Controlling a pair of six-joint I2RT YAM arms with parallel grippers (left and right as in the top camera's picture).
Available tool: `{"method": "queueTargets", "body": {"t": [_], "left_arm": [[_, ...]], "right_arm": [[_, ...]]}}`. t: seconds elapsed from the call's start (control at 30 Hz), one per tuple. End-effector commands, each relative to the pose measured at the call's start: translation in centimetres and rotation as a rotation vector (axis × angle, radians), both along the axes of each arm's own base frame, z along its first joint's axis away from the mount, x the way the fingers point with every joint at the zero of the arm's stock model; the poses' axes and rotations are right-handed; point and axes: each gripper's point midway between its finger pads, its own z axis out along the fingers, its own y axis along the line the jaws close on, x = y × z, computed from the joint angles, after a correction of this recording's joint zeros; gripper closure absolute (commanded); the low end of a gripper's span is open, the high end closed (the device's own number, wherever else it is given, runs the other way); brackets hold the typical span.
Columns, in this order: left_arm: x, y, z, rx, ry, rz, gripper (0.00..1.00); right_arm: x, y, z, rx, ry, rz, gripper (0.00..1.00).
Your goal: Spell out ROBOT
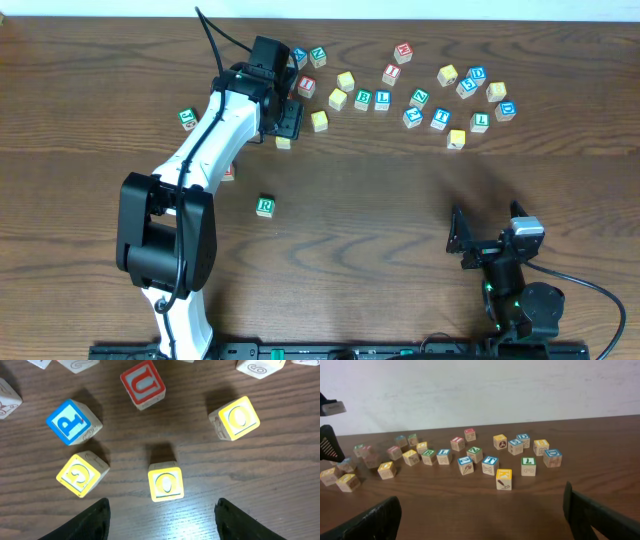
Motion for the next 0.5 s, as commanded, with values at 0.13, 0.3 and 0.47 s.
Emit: {"method": "queueTargets", "body": {"t": [0.13, 0.3, 0.47], "left_arm": [[0.33, 0.08, -0.38, 0.013, 0.007, -0.003, 0.37], [0.31, 0.08, -0.45, 0.014, 0.009, -0.002, 0.37], [0.28, 0.08, -1.06, 0.017, 0.021, -0.003, 0.36]], "right_arm": [[-0.02, -0.05, -0.05, -0.01, -0.001, 0.001, 0.01], [-0.02, -0.05, -0.05, -0.01, -0.001, 0.001, 0.01], [-0.02, -0.05, -0.05, -0.01, -0.001, 0.001, 0.01]]}}
